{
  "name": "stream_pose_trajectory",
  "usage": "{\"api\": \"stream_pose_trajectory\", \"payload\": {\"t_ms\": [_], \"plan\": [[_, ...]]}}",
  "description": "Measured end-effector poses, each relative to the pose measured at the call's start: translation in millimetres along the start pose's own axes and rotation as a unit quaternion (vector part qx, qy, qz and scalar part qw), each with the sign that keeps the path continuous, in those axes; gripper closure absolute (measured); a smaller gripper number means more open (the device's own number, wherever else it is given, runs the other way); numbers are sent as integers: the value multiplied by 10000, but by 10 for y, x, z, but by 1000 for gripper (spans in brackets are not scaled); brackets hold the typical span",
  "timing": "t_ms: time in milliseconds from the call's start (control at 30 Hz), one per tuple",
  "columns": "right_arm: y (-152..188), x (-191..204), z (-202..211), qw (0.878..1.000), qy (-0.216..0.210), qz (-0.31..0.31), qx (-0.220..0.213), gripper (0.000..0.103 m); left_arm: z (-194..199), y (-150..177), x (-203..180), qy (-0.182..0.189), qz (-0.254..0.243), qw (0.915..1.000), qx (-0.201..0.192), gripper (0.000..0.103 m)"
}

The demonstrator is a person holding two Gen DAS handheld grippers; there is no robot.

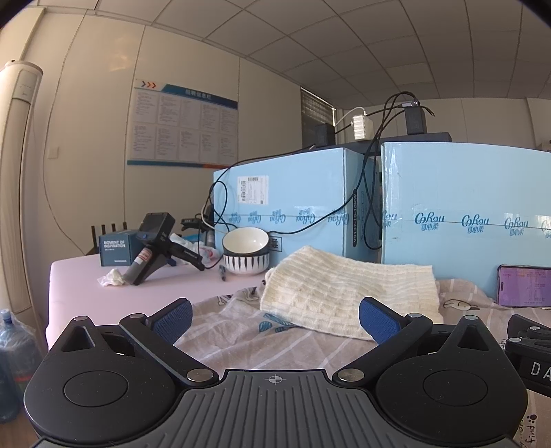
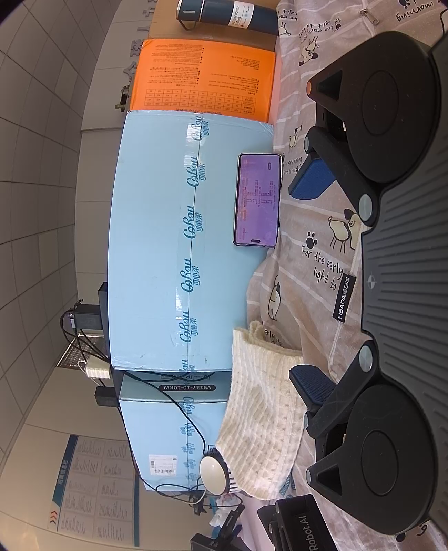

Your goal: Fold clothes

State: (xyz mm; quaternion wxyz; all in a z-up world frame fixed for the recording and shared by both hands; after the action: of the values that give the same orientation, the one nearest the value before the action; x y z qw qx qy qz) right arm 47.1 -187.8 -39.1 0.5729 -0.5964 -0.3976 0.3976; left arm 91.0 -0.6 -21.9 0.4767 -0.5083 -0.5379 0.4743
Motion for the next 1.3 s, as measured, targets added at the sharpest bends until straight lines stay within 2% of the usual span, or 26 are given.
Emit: {"api": "stream_pose_trajectory", "payload": {"t_ms": [1300], "plan": [[-12,1,1,10000,-6,1,-12,0,-7,-5,-15,-8,-50,10000,15,0]]}}
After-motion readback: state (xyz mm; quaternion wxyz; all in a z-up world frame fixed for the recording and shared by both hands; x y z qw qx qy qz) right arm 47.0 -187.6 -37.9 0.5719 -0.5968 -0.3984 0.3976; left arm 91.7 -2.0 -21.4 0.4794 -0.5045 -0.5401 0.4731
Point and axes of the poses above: each gripper's, at about its wrist camera, not at the fingertips, and z roughly against the way its jaws point, x to its left, y to its underside, the point moved 10 cm from there along -z, roughly the way its jaws point, and after that the axes turned 14 degrees about -x, right-handed, at the moved point
